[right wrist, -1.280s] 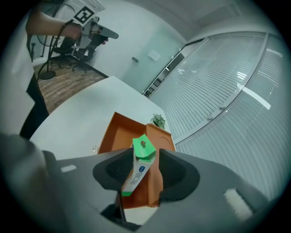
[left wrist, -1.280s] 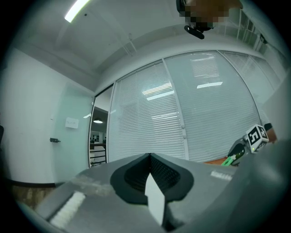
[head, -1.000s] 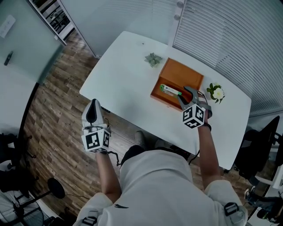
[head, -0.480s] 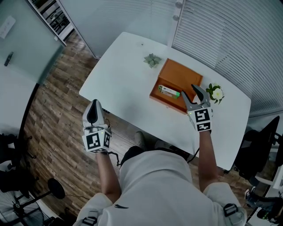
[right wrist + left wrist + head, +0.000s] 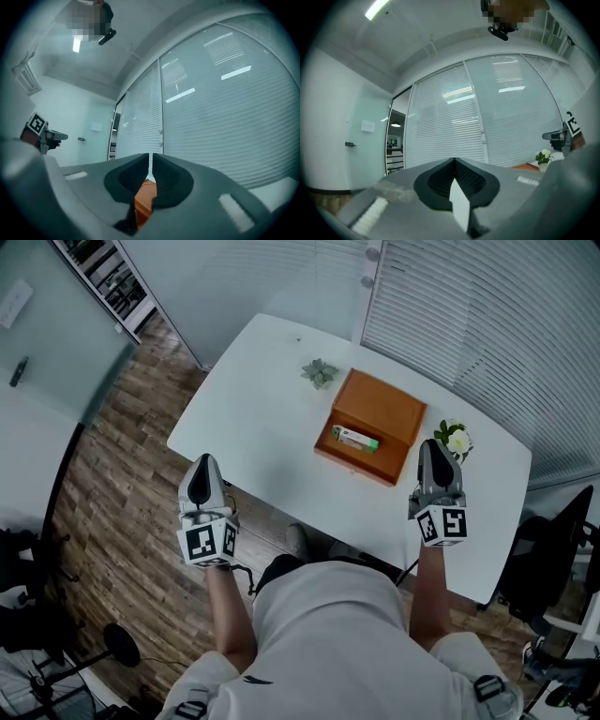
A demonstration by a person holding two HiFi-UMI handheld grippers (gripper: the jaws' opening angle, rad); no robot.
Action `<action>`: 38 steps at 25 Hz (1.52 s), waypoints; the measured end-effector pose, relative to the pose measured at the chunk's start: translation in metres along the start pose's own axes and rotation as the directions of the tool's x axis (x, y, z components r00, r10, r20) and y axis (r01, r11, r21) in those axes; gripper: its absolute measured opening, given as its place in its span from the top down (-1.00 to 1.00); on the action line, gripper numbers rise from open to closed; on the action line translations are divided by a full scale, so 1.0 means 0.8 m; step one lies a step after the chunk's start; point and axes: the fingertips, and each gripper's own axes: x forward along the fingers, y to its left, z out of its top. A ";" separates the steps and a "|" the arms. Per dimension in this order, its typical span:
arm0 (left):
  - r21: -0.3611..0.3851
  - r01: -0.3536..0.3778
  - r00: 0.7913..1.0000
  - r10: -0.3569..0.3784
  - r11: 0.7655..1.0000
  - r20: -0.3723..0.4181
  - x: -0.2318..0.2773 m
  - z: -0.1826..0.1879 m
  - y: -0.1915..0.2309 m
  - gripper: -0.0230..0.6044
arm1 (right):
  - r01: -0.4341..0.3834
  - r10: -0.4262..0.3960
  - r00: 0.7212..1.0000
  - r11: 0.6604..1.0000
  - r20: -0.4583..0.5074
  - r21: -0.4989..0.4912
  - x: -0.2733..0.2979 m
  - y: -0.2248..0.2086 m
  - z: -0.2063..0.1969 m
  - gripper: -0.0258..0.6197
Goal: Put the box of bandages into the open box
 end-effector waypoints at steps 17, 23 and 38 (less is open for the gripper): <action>0.001 0.026 1.000 -0.026 1.000 0.005 0.009 0.003 -0.016 0.91 | -0.009 0.012 0.999 0.998 -0.035 0.070 -0.003 0.000 -0.008 0.92; 0.003 0.031 1.000 -0.031 1.000 0.005 0.011 0.003 -0.017 0.91 | -0.032 0.035 0.998 0.998 -0.047 0.054 0.001 0.009 -0.007 0.92; -0.004 0.035 0.999 -0.035 0.999 0.007 0.012 0.001 -0.013 0.91 | -0.043 0.045 0.998 0.998 -0.052 0.040 0.004 0.018 -0.005 0.92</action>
